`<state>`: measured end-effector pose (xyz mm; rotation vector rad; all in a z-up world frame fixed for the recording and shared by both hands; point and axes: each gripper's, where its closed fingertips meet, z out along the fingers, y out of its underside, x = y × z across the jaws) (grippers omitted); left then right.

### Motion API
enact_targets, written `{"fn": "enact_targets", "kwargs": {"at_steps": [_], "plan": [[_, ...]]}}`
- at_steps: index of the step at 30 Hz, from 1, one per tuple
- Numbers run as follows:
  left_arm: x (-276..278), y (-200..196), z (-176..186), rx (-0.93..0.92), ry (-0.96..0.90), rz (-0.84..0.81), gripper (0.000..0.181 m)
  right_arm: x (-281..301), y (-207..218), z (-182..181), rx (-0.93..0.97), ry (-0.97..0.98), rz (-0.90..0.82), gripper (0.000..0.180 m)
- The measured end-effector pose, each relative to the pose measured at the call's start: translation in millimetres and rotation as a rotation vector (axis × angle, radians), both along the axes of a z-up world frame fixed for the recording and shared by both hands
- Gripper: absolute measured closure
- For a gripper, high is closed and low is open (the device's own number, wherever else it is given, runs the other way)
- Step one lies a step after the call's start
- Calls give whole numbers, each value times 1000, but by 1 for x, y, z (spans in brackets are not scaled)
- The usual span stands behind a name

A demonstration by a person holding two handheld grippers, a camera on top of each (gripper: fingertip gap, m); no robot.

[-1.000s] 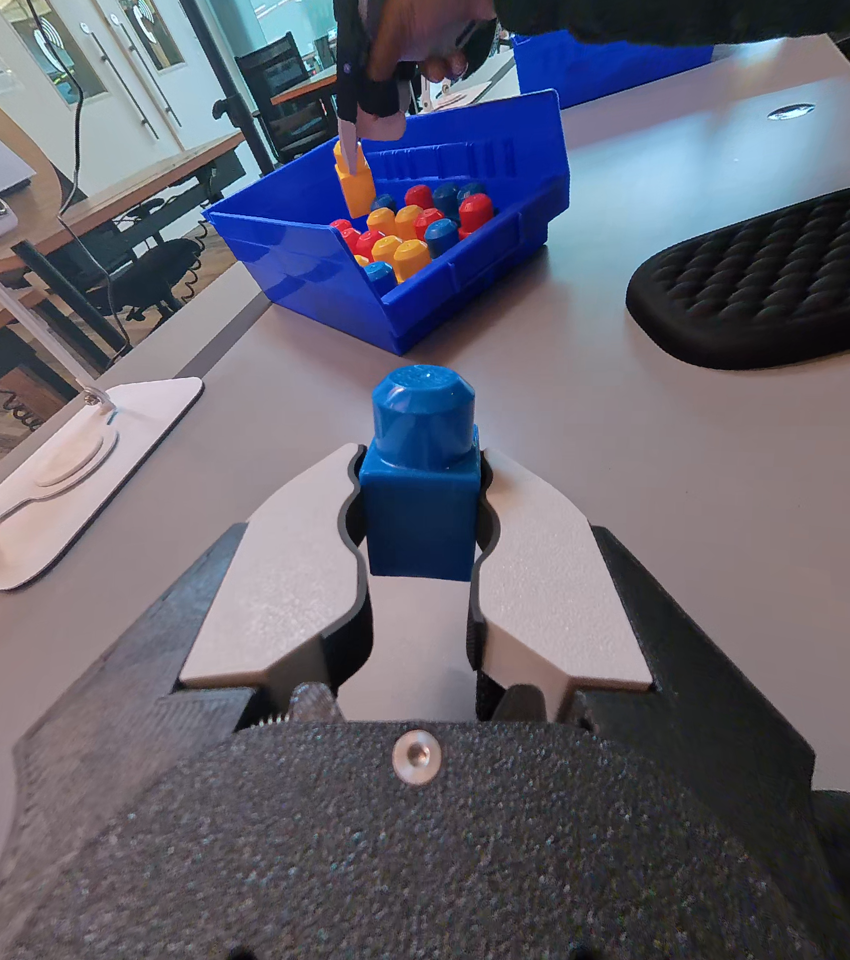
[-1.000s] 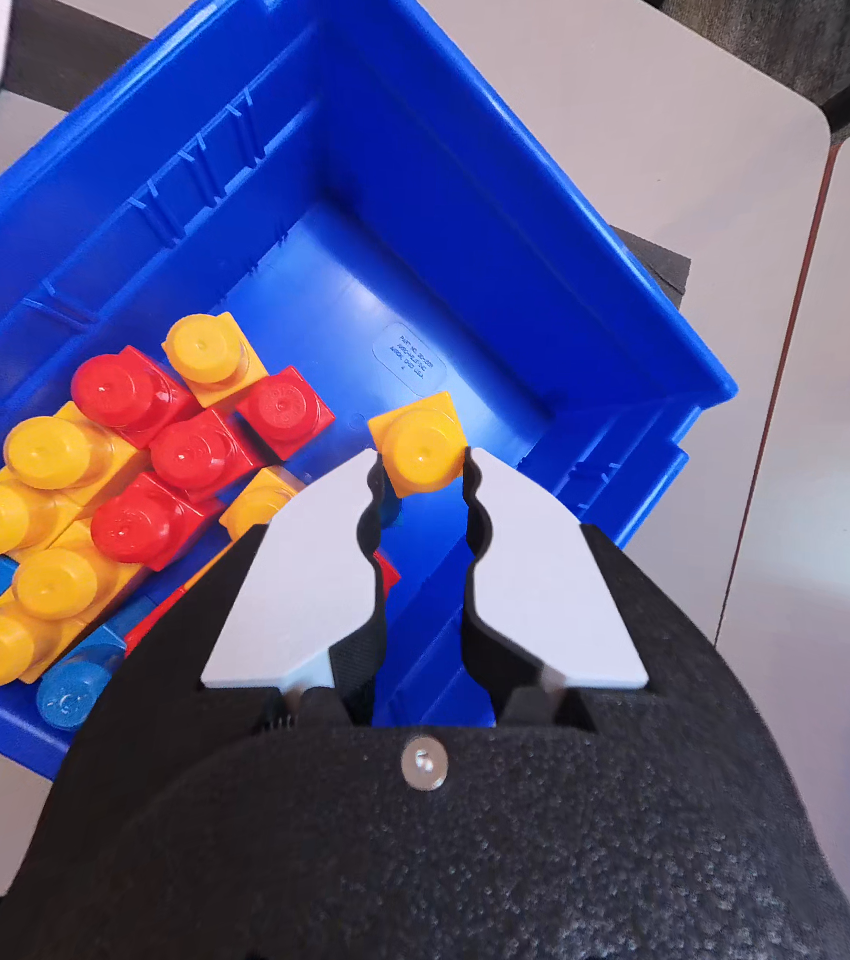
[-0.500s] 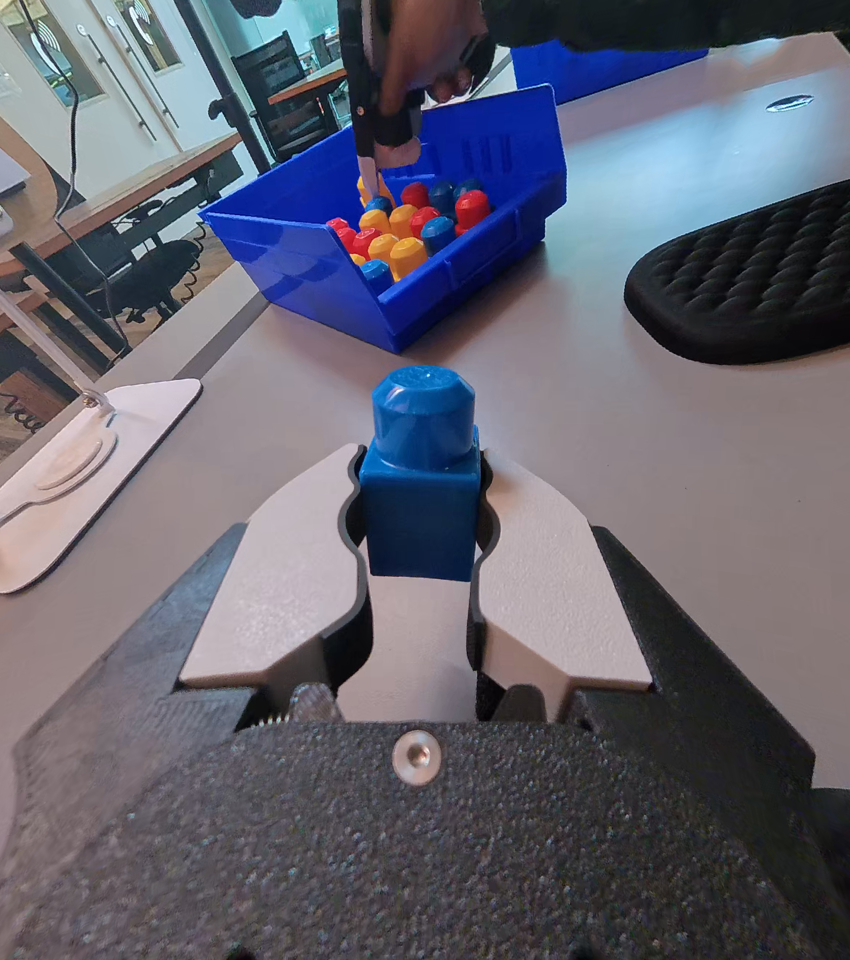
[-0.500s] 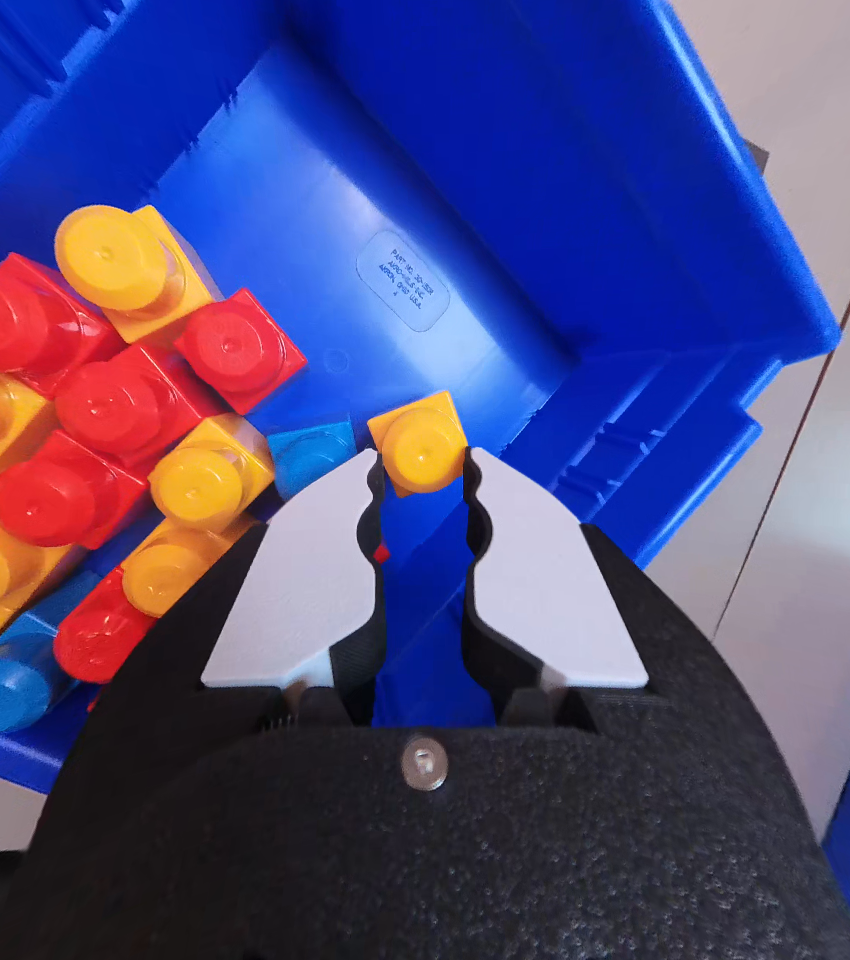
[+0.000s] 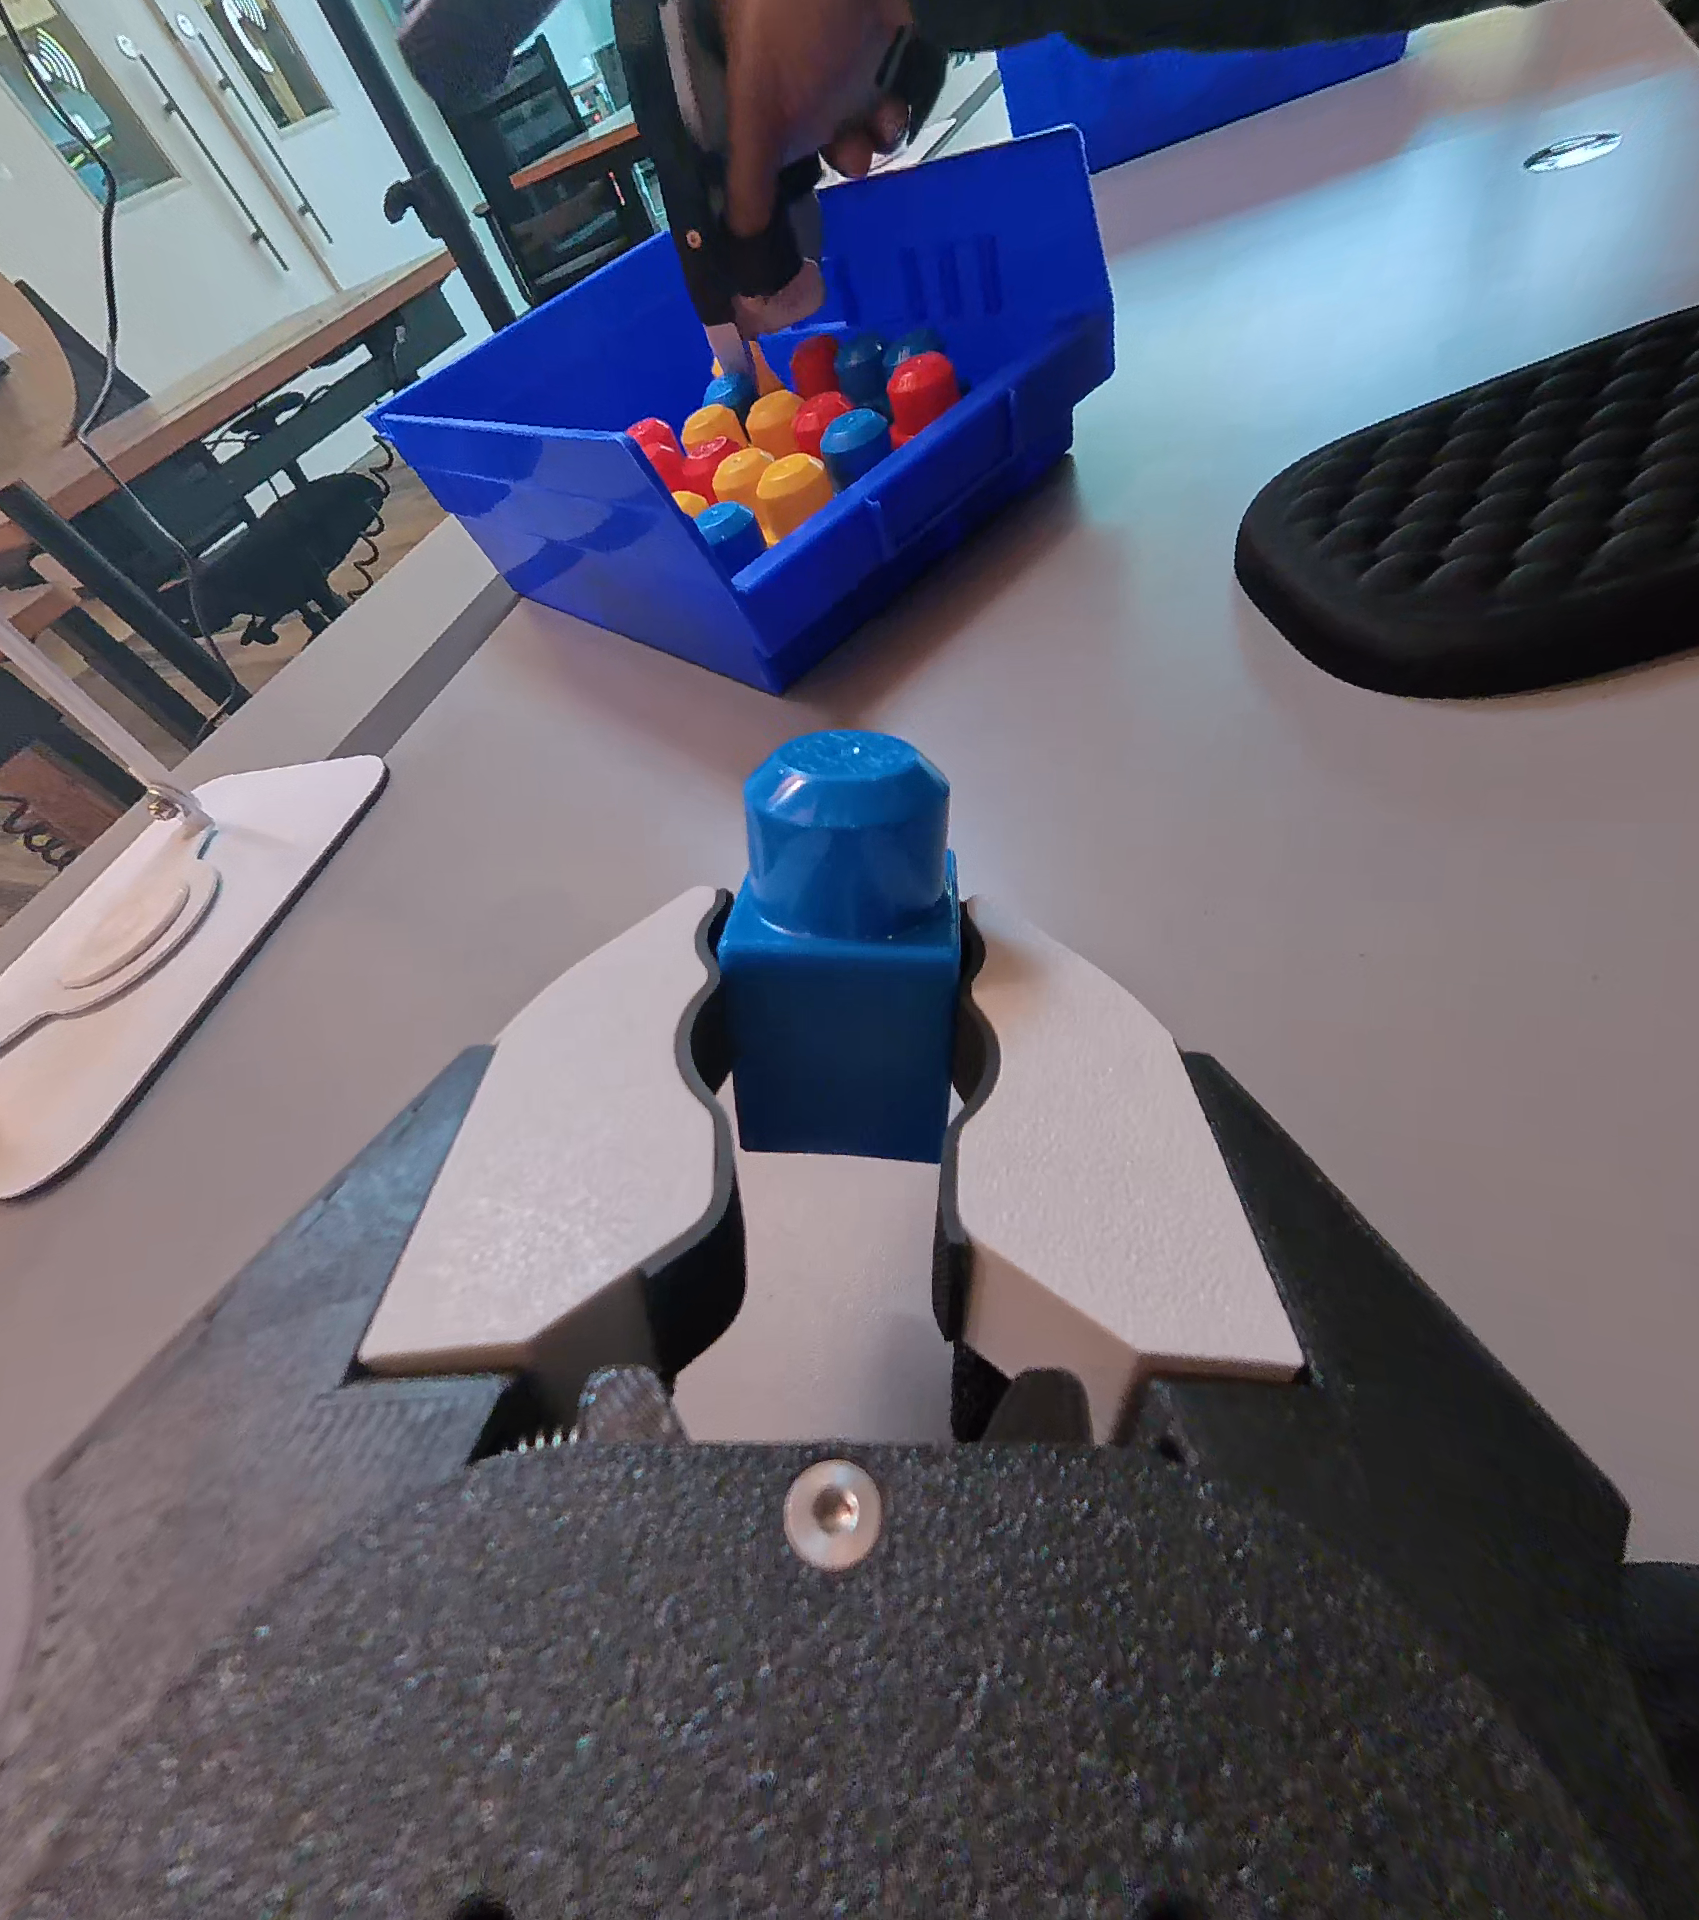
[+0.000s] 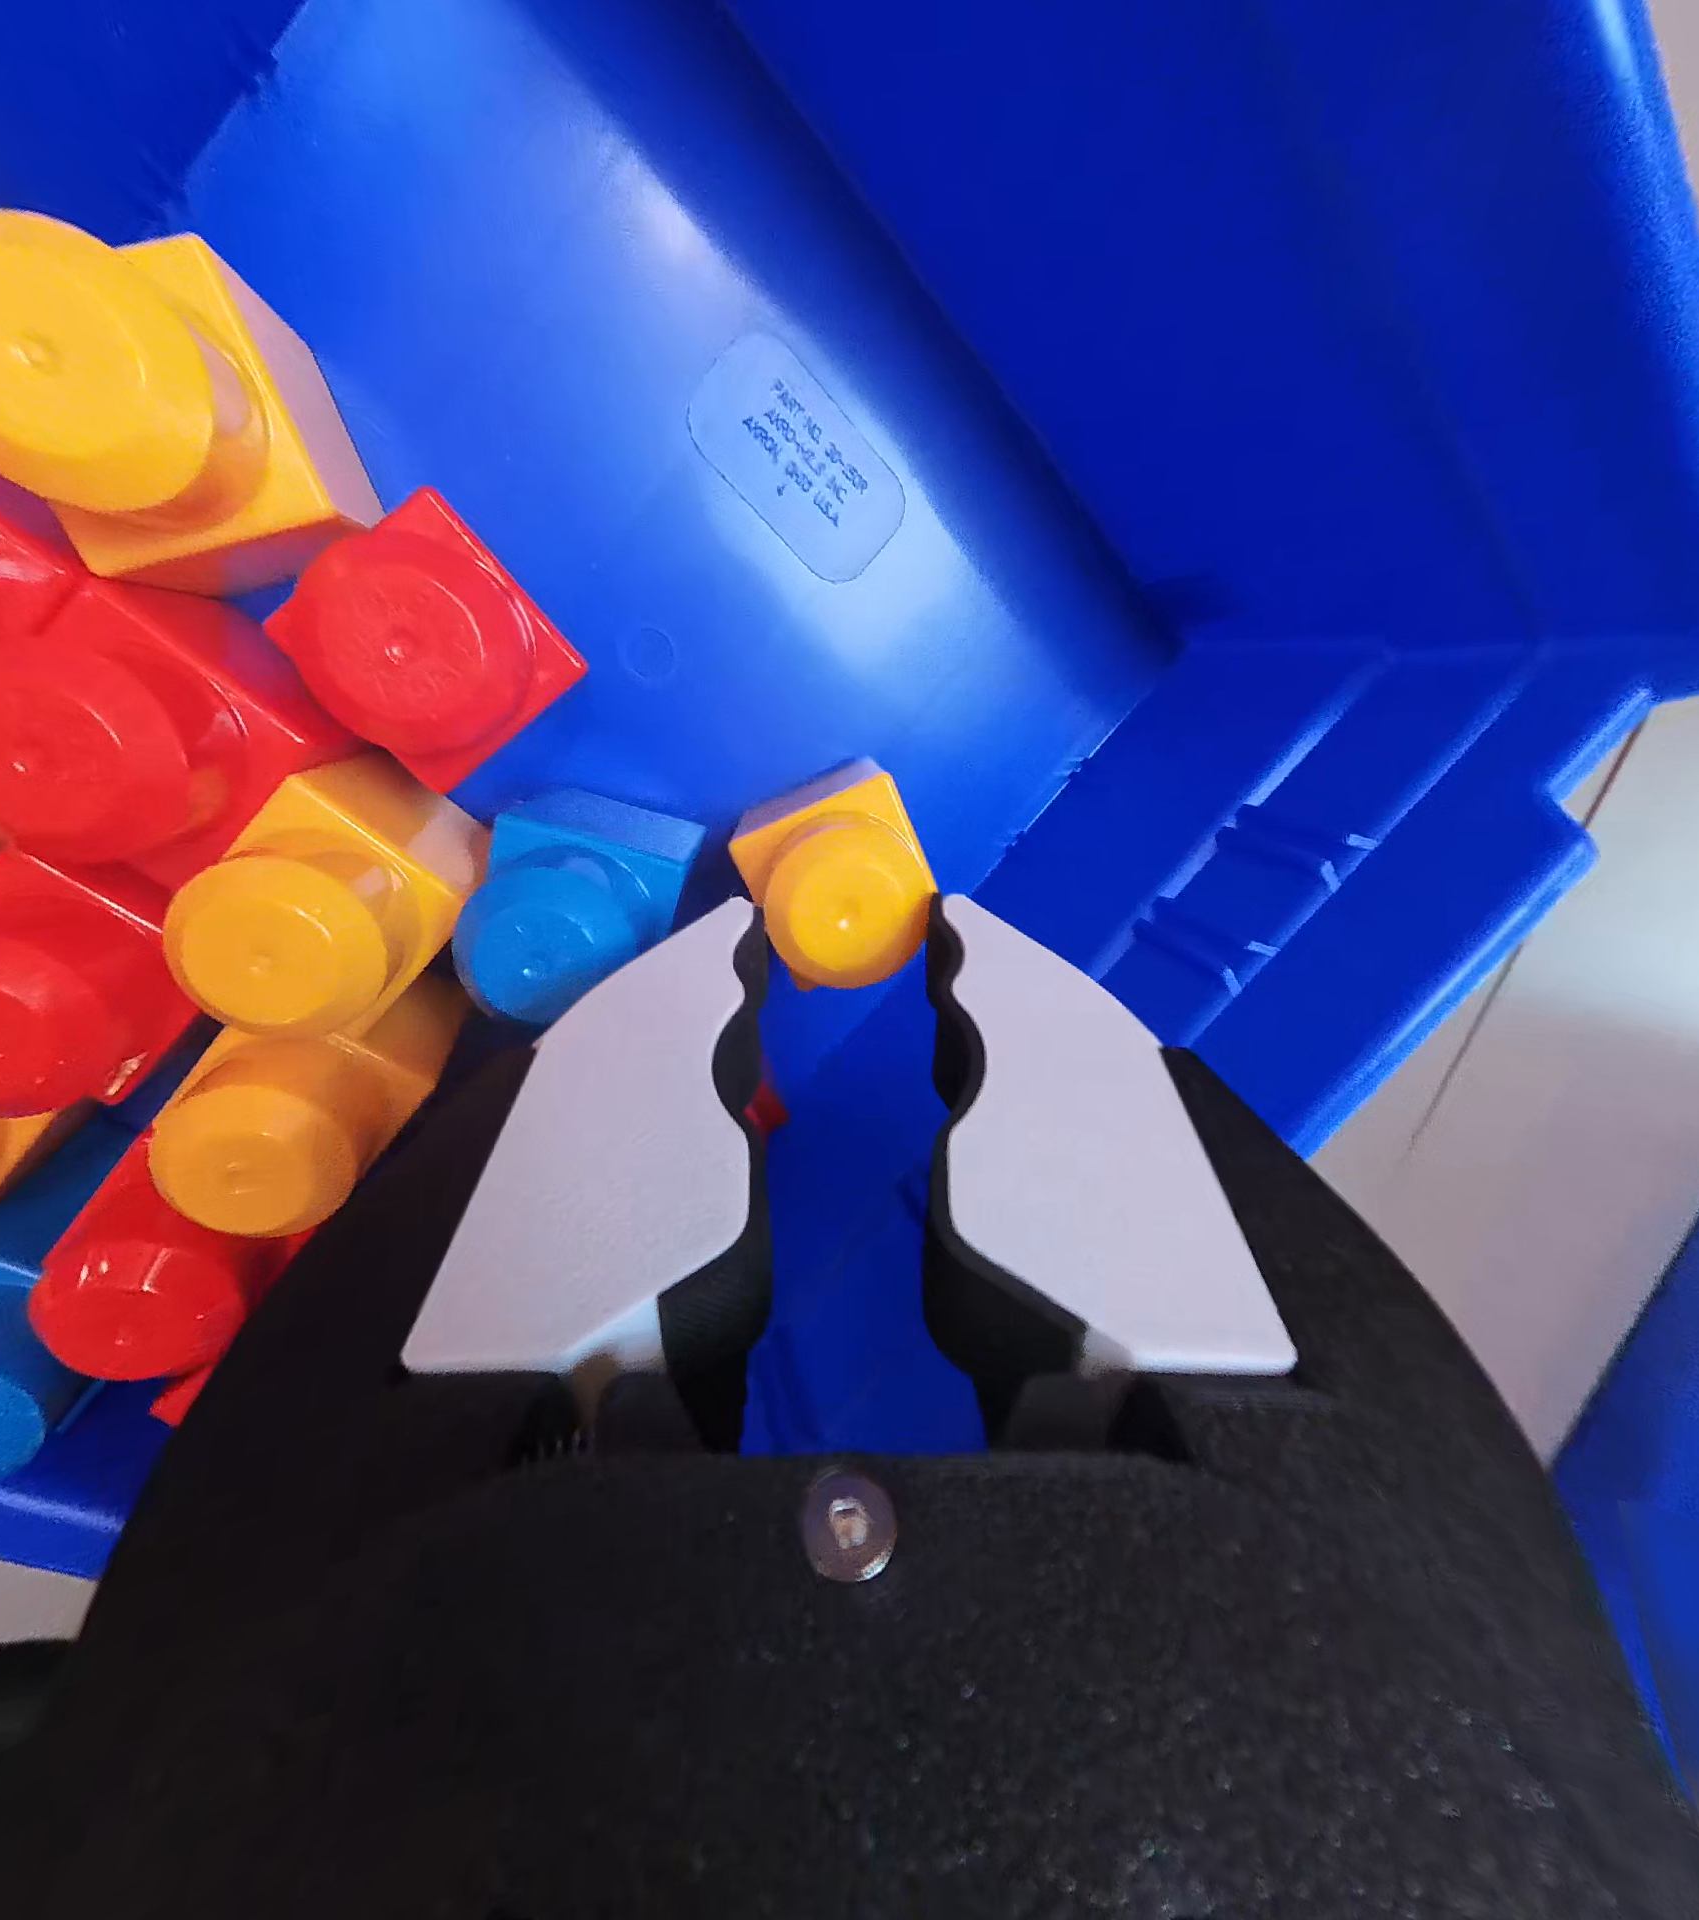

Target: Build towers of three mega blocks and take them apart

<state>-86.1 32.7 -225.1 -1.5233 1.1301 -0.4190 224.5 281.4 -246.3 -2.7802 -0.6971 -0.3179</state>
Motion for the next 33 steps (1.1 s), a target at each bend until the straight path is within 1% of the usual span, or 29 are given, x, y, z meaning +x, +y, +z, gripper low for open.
{"fn": "enact_targets", "kwargs": {"at_steps": [1, 2, 4, 6, 8, 10, 11, 13, 15, 17, 19, 22, 23, 24, 25, 26, 28, 30, 31, 32, 33], "plan": [[0, 0, 0, -1, 2, -1, 141, 1, -1, -1, -14, -24, 10, 150], [0, 0, -1, -1, 3, -1, 141, 2, -1, -1, -21, -44, 21, 145], [0, 0, 0, 3, 1, 0, 141, 2, 4, 5, 18, -60, 37, 136], [0, 0, 3, 3, -12, 1, 141, -2, 9, 19, 85, -36, 53, 134], [-1, 0, 4, 1, -26, 1, 141, -22, 15, 43, 203, 49, 114, 134], [-1, 0, 6, 5, -36, 0, 141, -68, 6, 74, 339, 228, 260, 134], [-1, 0, 7, 8, -38, -1, 141, -98, -7, 90, 392, 339, 355, 134], [0, 0, 9, 19, -41, -3, 141, -161, -55, 111, 413, 572, 561, 134], [0, -2, 11, 34, -47, -8, 141, -212, -114, 115, 368, 744, 722, 134], [0, -2, 14, 52, -48, -6, 141, -253, -171, 101, 285, 841, 846, 132], [1, -3, 15, 66, -44, -7, 141, -285, -218, 80, 226, 892, 943, 128], [1, -2, 11, 72, -15, 1, 141, -319, -260, 56, 157, 958, 997, 124], [1, -2, 9, 69, 2, 6, 141, -328, -266, 53, 172, 968, 1004, 128], [1, -2, 7, 67, 19, 8, 142, -333, -268, 50, 200, 955, 1014, 137], [-2, 1, 4, 69, 38, 27, 141, -336, -267, 48, 248, 914, 1025, 138], [-2, 1, 5, 62, 31, 23, 142, -337, -265, 50, 298, 880, 1053, 139], [-1, 2, 5, 4, -9, 27, 143, -333, -264, 59, 362, 844, 1088, 151], [-6, 9, 1, -25, -2, 65, 139, -324, -255, 75, 390, 829, 1083, 150], [-9, 11, 0, -31, -7, 81, 140, -317, -245, 89, 420, 829, 1057, 150], [-10, 13, 1, -36, -22, 89, 144, -306, -228, 104, 472, 812, 1016, 150], [-12, 14, 2, -44, -34, 99, 152, -291, -204, 120, 526, 772, 960, 150]]}}
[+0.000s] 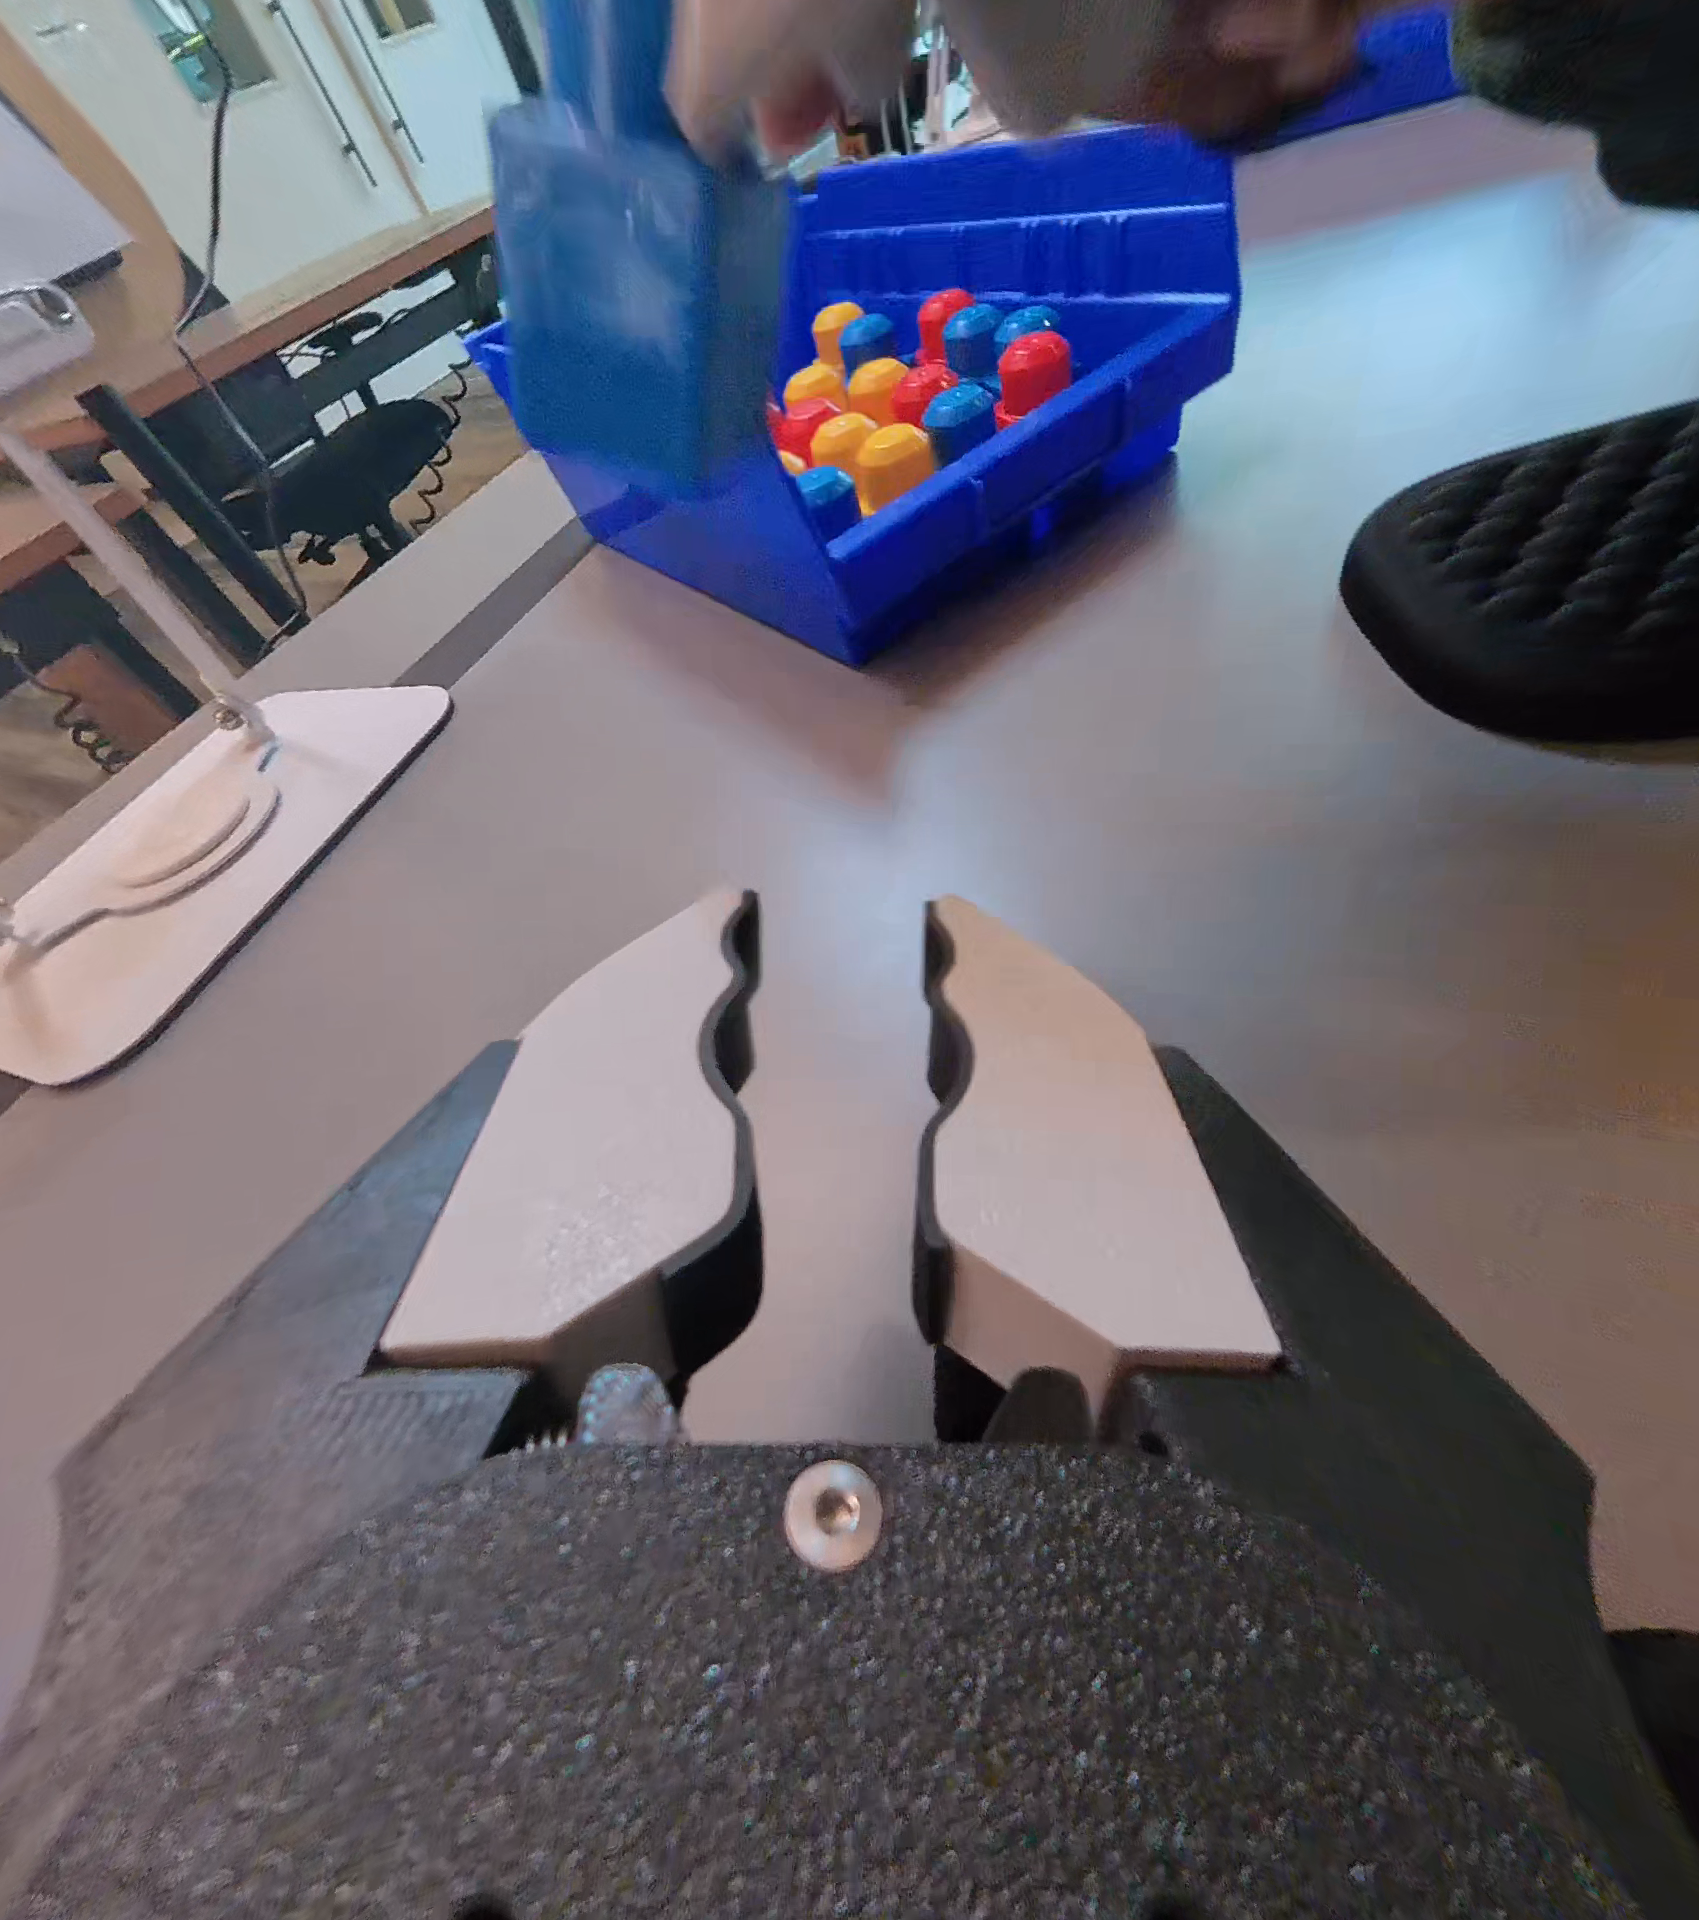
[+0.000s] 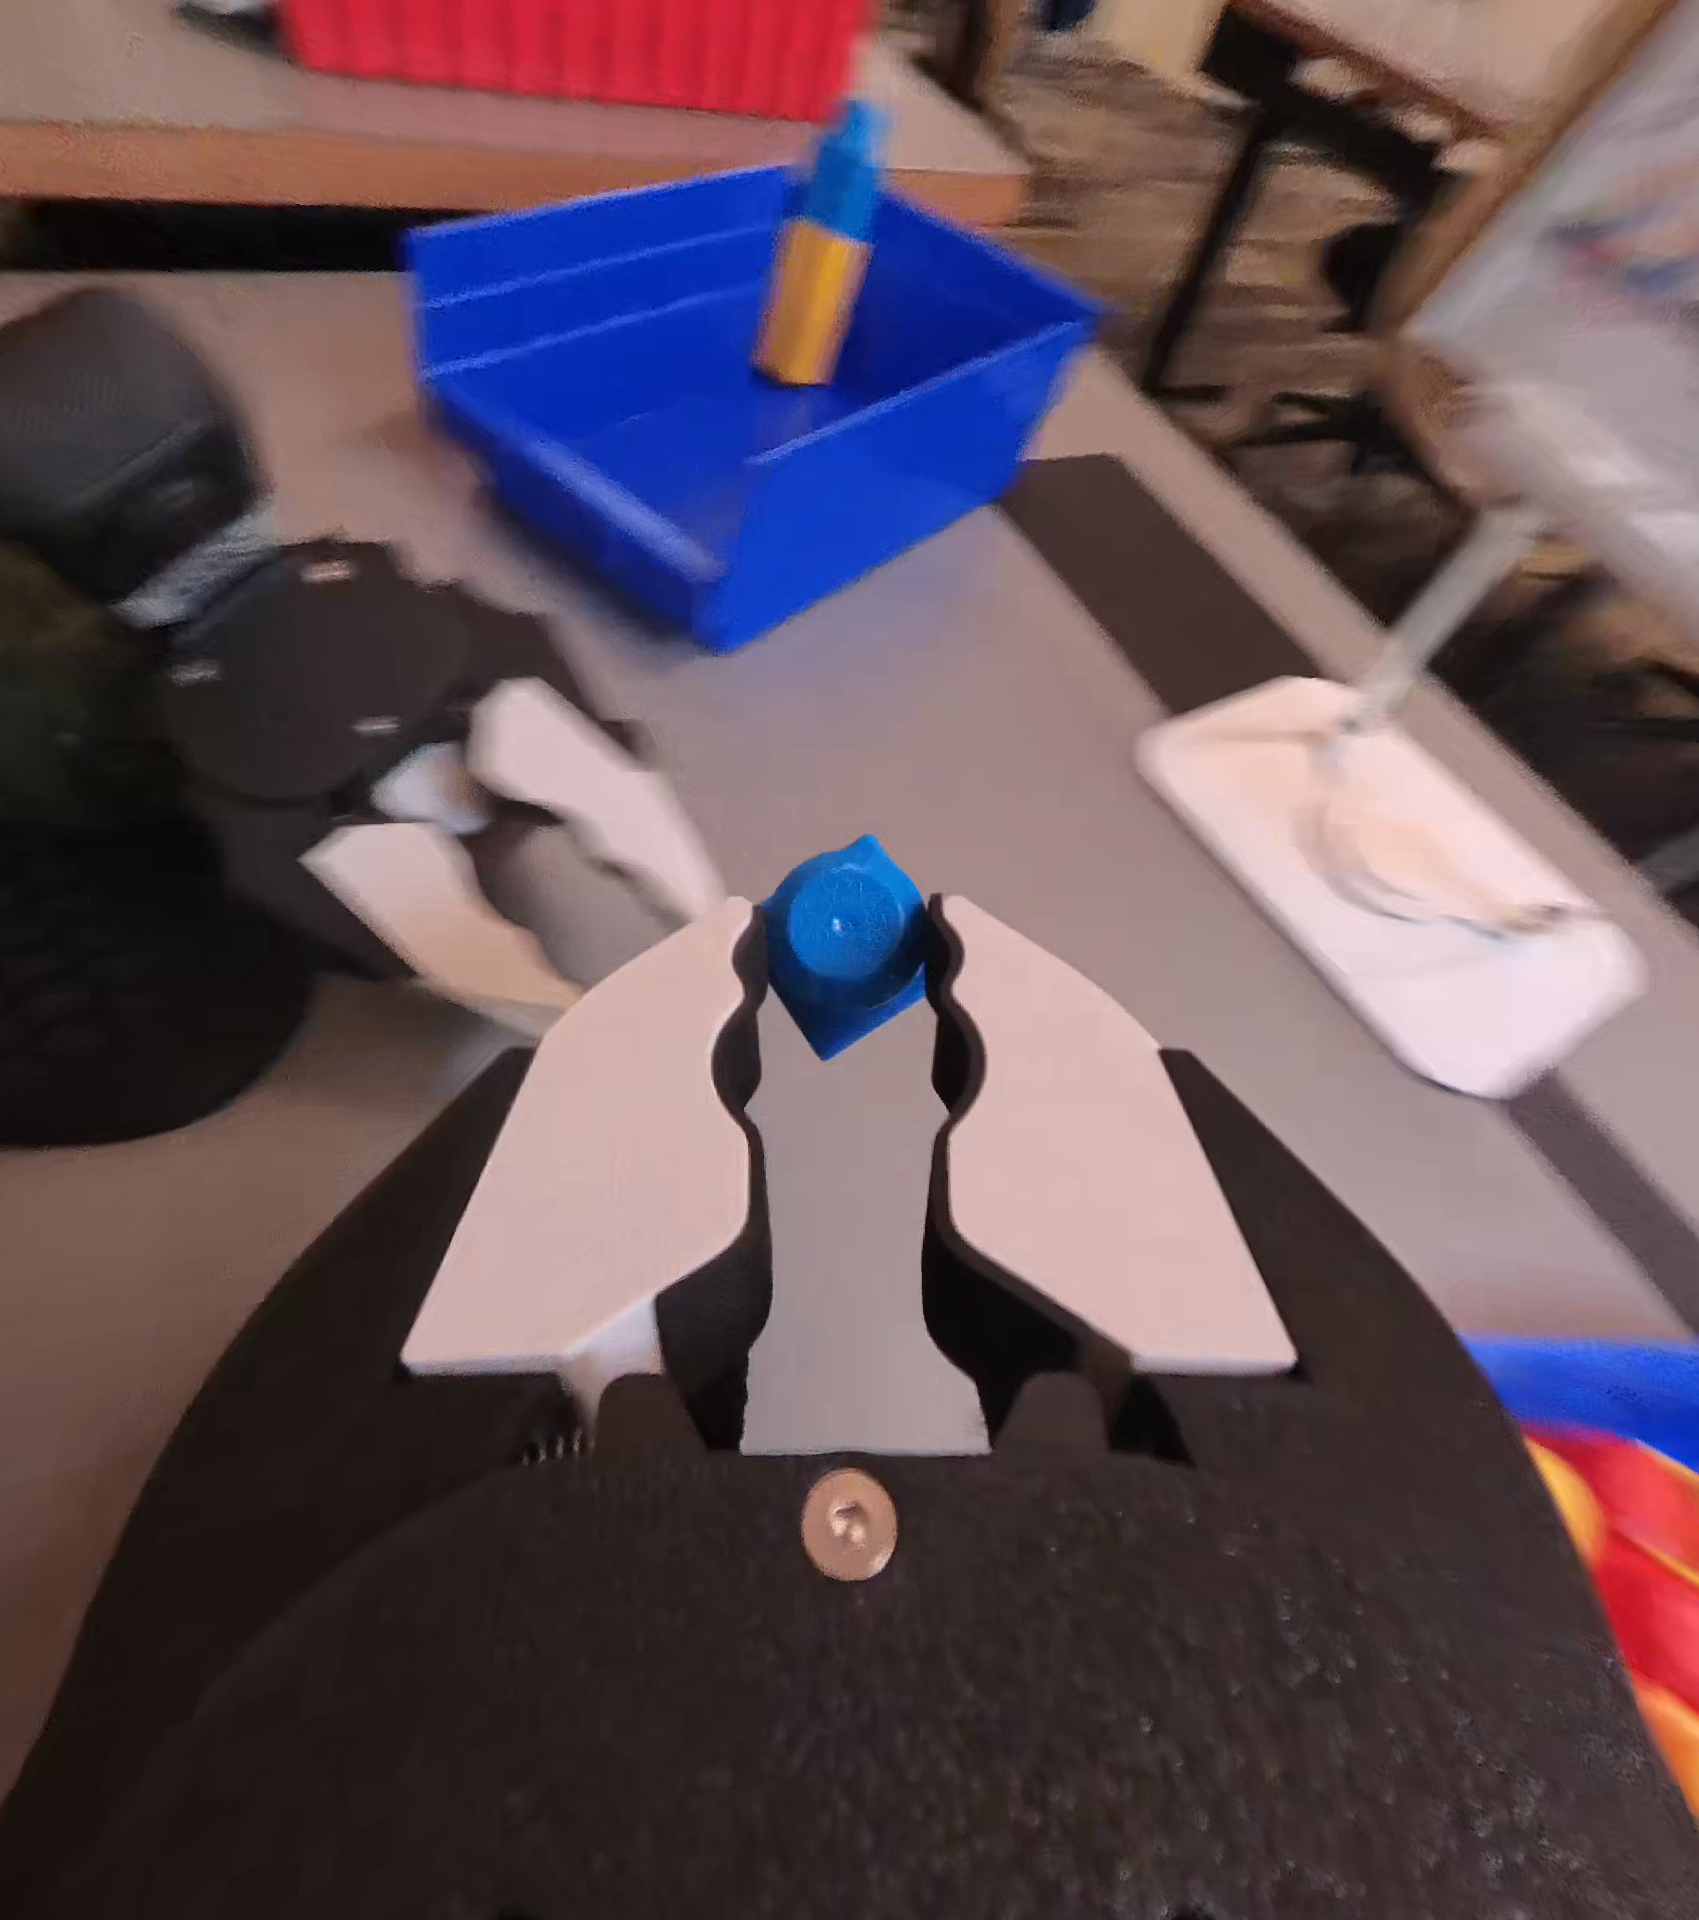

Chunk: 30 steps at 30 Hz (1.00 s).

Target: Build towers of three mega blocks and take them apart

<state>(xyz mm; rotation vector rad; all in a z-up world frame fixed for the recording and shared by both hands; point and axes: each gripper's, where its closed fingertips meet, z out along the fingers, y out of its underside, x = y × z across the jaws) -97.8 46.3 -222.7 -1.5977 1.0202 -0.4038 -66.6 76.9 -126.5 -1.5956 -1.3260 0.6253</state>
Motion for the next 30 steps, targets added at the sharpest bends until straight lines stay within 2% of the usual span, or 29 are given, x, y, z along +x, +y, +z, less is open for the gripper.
{"fn": "enact_targets", "kwargs": {"at_steps": [3, 5, 7, 10, 15, 20, 23, 26, 30], "plan": [[-3, 0, 7, 8, -32, 15, 173, 63, 89, 35, 35, -27, -288, 150], [-6, 1, 13, 30, -53, 27, 181, 116, 154, 39, 22, -82, -497, 150], [-8, 1, 16, 34, -68, 34, 181, 165, 205, 21, -53, -155, -659, 150], [-11, 3, 20, 41, -89, 47, 181, 204, 247, -24, -236, -187, -770, 150], [-12, 5, 17, 42, -83, 46, 181, 210, 262, -93, -420, -307, -758, 150], [-10, 4, 14, 52, -65, 36, 181, 203, 265, -119, -494, -358, -721, 150], [-10, 4, 15, 60, -60, 33, 181, 197, 264, -120, -556, -293, -696, 150], [-9, 3, 14, 61, -57, 31, 181, 195, 261, -112, -559, -244, -674, 140], [-10, 4, 16, 64, -64, 37, 181, 184, 259, -58, -414, -63, -635, 136]]}}
